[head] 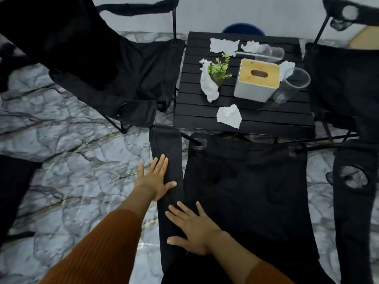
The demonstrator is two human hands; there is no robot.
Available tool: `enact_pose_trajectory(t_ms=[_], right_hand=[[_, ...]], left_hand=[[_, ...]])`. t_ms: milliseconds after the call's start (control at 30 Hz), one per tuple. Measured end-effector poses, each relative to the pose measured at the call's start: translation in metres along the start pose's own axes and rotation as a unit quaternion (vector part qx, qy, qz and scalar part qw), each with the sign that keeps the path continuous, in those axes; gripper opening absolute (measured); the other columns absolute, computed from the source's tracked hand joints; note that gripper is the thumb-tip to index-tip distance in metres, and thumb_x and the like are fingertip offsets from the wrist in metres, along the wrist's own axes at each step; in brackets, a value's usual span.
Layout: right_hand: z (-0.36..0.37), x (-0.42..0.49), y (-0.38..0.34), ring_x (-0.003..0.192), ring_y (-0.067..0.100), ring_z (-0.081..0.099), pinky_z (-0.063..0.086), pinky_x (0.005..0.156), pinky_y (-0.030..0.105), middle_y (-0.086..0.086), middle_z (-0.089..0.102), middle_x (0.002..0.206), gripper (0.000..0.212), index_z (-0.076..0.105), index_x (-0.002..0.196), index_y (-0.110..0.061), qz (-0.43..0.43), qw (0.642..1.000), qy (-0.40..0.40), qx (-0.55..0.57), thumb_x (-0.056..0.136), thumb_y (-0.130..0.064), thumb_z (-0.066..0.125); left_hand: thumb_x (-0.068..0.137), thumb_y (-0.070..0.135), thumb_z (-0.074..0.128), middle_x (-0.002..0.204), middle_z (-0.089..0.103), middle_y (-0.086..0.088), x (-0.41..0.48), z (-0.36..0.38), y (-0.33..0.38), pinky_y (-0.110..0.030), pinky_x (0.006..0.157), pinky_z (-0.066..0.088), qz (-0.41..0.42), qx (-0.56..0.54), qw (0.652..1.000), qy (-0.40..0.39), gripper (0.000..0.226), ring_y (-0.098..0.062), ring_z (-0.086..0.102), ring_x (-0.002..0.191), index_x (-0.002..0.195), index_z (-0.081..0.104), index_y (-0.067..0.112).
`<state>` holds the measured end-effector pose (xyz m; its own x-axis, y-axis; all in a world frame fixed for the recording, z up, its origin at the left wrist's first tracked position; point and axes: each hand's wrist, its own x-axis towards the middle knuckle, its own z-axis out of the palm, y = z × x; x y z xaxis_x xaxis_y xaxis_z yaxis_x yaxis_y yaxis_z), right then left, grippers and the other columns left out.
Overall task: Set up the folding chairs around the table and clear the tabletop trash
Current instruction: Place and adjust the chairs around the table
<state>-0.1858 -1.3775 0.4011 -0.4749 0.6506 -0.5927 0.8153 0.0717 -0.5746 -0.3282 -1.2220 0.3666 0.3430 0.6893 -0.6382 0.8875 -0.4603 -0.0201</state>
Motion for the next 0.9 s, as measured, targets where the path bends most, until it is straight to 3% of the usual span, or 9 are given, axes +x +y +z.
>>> enact_pose_trajectory(t_ms=[233, 433, 567, 733, 900], right_hand=[[-0.022, -0.083, 0.0, 0.151, 0.02, 0.007, 0.015, 0.122, 0.045, 0.002, 0.022, 0.161, 0.066, 0.02, 0.153, -0.024, 0.126, 0.989, 0.049, 0.065, 0.096, -0.048, 0.046], [-0.028, -0.184, 0.003, 0.138, 0.028, 0.038, 0.036, 0.113, 0.041, 0.009, 0.039, 0.152, 0.058, 0.034, 0.148, -0.018, 0.248, 0.958, 0.109, 0.099, 0.097, -0.044, 0.047], [-0.029, -0.247, -0.014, 0.129, 0.031, 0.049, 0.043, 0.105, 0.04, 0.011, 0.048, 0.145, 0.054, 0.042, 0.144, -0.018, 0.277, 0.942, 0.159, 0.106, 0.097, -0.044, 0.048], [-0.033, -0.303, -0.062, 0.128, 0.029, 0.05, 0.044, 0.103, 0.039, 0.01, 0.05, 0.142, 0.05, 0.045, 0.141, -0.017, 0.267, 0.936, 0.214, 0.082, 0.097, -0.041, 0.048], [-0.042, -0.32, -0.121, 0.128, 0.029, 0.051, 0.045, 0.102, 0.038, 0.009, 0.051, 0.142, 0.049, 0.044, 0.141, -0.018, 0.233, 0.941, 0.24, 0.048, 0.096, -0.038, 0.051]], left_hand=[[0.099, 0.052, 0.029, 0.163, 0.009, -0.004, -0.055, -0.048, 0.045, -0.051, 0.121, 0.001, -0.004, -0.052, 0.999, 0.002, 0.064, -0.022, -0.002, 0.151, 0.152, 0.021, 0.017], [0.099, 0.049, 0.034, 0.153, 0.037, -0.006, -0.134, -0.073, 0.087, -0.051, 0.119, 0.018, 0.014, -0.111, 0.993, 0.035, 0.055, -0.025, 0.014, 0.149, 0.139, 0.048, 0.014], [0.099, 0.048, 0.038, 0.147, 0.047, -0.01, -0.202, -0.088, 0.106, -0.049, 0.117, 0.023, 0.011, -0.154, 0.984, 0.086, 0.053, -0.025, 0.018, 0.148, 0.135, 0.051, 0.012], [0.098, 0.046, 0.043, 0.137, 0.055, -0.013, -0.295, -0.097, 0.111, -0.044, 0.111, 0.035, -0.003, -0.199, 0.97, 0.138, 0.047, -0.03, 0.038, 0.138, 0.126, 0.056, 0.009], [0.098, 0.047, 0.042, 0.144, 0.049, -0.01, -0.372, -0.093, 0.082, -0.045, 0.11, 0.037, -0.046, -0.218, 0.962, 0.155, 0.055, -0.032, 0.048, 0.13, 0.142, 0.041, 0.015]])
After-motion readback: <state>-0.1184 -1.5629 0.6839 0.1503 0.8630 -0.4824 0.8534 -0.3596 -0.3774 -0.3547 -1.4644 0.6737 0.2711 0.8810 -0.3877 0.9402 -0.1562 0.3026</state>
